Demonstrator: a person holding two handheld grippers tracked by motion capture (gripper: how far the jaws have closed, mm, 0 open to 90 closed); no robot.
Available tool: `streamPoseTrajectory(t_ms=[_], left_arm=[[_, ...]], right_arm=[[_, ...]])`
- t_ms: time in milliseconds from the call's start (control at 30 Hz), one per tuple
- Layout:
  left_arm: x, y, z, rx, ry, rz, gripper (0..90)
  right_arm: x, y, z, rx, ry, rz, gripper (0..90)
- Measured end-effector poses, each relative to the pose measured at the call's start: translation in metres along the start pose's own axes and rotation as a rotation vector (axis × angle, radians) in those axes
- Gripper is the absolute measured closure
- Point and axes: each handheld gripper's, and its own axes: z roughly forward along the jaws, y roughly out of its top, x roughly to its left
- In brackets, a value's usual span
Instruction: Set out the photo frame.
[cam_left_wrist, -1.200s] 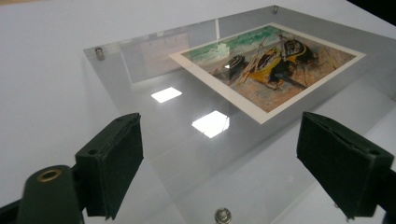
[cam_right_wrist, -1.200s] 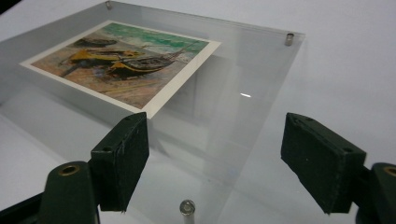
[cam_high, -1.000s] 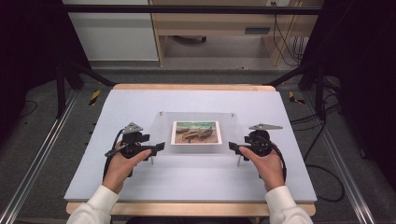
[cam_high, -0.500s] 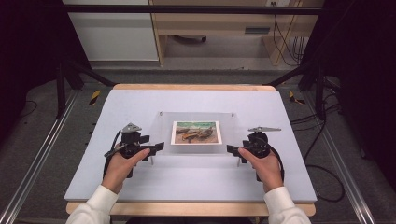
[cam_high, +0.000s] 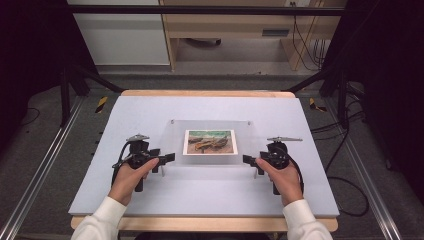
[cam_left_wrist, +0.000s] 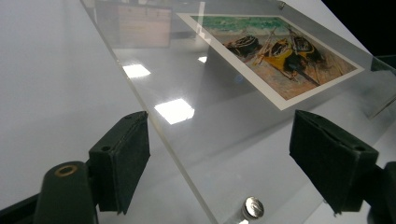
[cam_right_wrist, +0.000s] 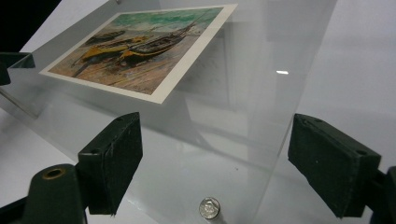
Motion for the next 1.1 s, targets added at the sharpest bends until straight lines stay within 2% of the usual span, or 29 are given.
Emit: streamPoseTrajectory(t_ms=[100, 200, 300, 833, 967, 1100], left_arm=[[0.0009, 0.0001, 0.0008, 0.000, -0.005, -0.007, 19.2], [0.0022, -0.0009, 0.0028, 0.009, -0.039, -0.037, 19.1], [0.0024, -0.0014, 0.0029, 0.009, -0.046, -0.038, 19.1], [0.0032, 0.0005, 0.0028, 0.018, -0.043, -0.022, 19.9], [0.0042, -0.0031, 0.0034, -0.013, -0.050, -0.023, 20.1], [0.0015, -0.0023, 0.0025, -0.006, -0.033, -0.020, 20.3]], right_arm=[[-0.0001, 0.0001, 0.0000, 0.003, 0.003, 0.006, 17.9], [-0.0020, 0.0001, 0.0003, 0.023, 0.034, 0.033, 17.8], [-0.0031, -0.0014, 0.0011, 0.021, 0.061, 0.047, 18.6], [-0.0025, -0.0048, 0.0005, -0.014, 0.039, 0.040, 20.5], [-0.0031, -0.0070, 0.0004, -0.033, 0.045, 0.037, 20.7], [-0.0043, -0.0086, 0.0000, -0.047, 0.051, 0.035, 21.3]])
